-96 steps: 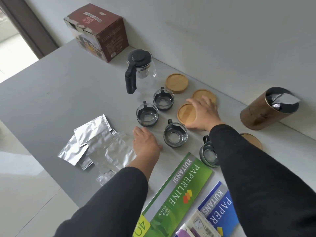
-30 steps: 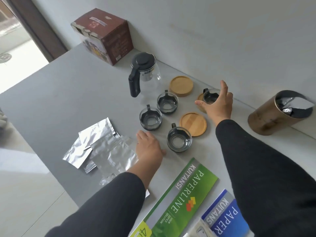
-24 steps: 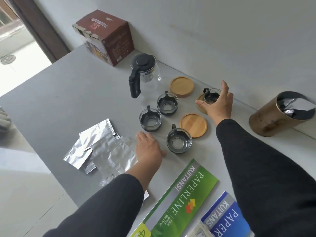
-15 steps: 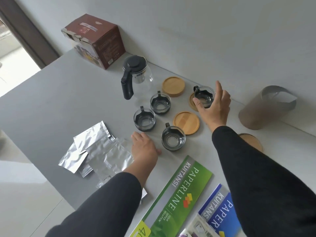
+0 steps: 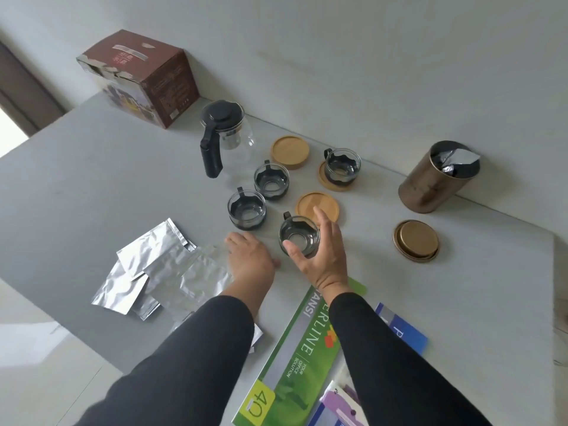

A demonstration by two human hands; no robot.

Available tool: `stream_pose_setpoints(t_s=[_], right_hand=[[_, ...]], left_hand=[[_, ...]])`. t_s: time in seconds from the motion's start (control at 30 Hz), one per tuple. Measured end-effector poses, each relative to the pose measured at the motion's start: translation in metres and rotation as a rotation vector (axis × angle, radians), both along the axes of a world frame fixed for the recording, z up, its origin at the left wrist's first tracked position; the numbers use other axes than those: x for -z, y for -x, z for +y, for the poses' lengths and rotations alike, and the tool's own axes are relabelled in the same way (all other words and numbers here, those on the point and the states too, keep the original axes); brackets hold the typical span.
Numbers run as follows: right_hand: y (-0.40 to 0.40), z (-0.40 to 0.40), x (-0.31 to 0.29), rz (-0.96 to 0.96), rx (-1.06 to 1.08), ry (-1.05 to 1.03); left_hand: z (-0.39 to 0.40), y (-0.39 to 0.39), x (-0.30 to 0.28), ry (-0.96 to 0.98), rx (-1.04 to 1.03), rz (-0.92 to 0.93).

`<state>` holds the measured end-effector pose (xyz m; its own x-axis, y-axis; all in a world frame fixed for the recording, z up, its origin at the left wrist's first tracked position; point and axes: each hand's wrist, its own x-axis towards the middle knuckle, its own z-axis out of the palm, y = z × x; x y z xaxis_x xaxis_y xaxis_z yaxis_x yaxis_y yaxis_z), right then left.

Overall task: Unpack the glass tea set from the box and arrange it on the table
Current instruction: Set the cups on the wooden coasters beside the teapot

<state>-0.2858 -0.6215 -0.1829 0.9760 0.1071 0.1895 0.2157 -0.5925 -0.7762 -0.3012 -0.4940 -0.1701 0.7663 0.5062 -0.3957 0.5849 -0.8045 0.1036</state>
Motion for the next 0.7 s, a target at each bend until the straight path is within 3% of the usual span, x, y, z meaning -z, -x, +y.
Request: stream_pose_setpoints(t_s=[0.37, 0.53, 0.7], right_hand=[[-0.007, 0.014, 0.005, 0.019, -0.023, 0.04], [-0.024, 0.003, -0.008, -0.078, 0.056, 0.011], [-0.052, -0.008, -0.019, -0.035, 0.112, -0.018]], left_hand=[[0.004, 0.003, 0.006, -0.037, 0.052, -0.014], [0.004, 0.001, 0.005, 0.003, 0.025, -0.013], [0.004, 0.001, 0.004, 0.004, 0.026, -0.013]])
